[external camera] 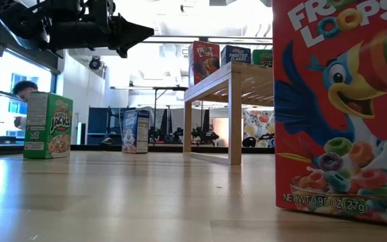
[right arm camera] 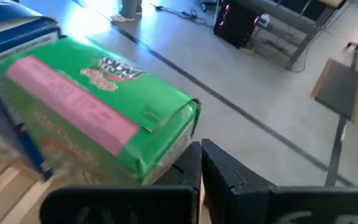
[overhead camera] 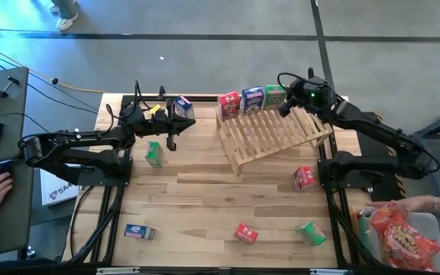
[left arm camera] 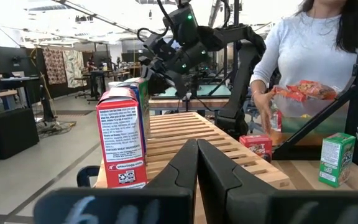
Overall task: Stack cereal on shelf
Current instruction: Put the bottom left green cereal box on the shelf
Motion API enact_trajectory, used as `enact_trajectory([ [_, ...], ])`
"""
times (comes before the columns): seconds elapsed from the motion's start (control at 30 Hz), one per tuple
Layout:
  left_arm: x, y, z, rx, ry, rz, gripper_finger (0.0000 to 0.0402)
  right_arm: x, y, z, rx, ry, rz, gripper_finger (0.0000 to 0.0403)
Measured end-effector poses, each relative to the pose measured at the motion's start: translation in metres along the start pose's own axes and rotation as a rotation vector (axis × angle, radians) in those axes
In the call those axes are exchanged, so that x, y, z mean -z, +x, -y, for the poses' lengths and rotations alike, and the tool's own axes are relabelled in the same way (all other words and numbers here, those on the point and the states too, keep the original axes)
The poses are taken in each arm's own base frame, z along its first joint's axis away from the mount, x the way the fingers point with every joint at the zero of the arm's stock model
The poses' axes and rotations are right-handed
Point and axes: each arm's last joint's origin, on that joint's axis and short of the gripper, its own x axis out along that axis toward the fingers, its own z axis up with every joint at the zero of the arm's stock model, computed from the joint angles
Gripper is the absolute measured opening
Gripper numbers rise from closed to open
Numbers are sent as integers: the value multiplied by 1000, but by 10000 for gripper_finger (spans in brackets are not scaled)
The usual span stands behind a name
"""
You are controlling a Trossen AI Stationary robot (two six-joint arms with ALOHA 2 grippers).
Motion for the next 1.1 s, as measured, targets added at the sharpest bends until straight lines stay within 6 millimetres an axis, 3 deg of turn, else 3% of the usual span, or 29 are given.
enact_trajectory([
  [0.13, 0, 0, 0, 0, 0, 0, 0, -3, 1, 8, 40, -21, 32, 0],
  [0.3, 0, 0, 0, 0, 0, 0, 0, -5, -15, 23, 87, -33, 70, 0],
  [0.53, 0, 0, 0, 1, 0, 0, 0, 10, -40, 13, -318, -31, 5, 0],
  [0.73, 0, 0, 0, 1, 0, 0, 0, 24, -24, -12, -490, -27, 82, 0],
  [0.87, 0, 0, 0, 1, 0, 0, 0, 34, -13, -18, -428, -33, 79, 0],
  [1.1, 0, 0, 0, 1, 1, -1, 0, 36, -11, -14, -276, -30, 57, 0],
])
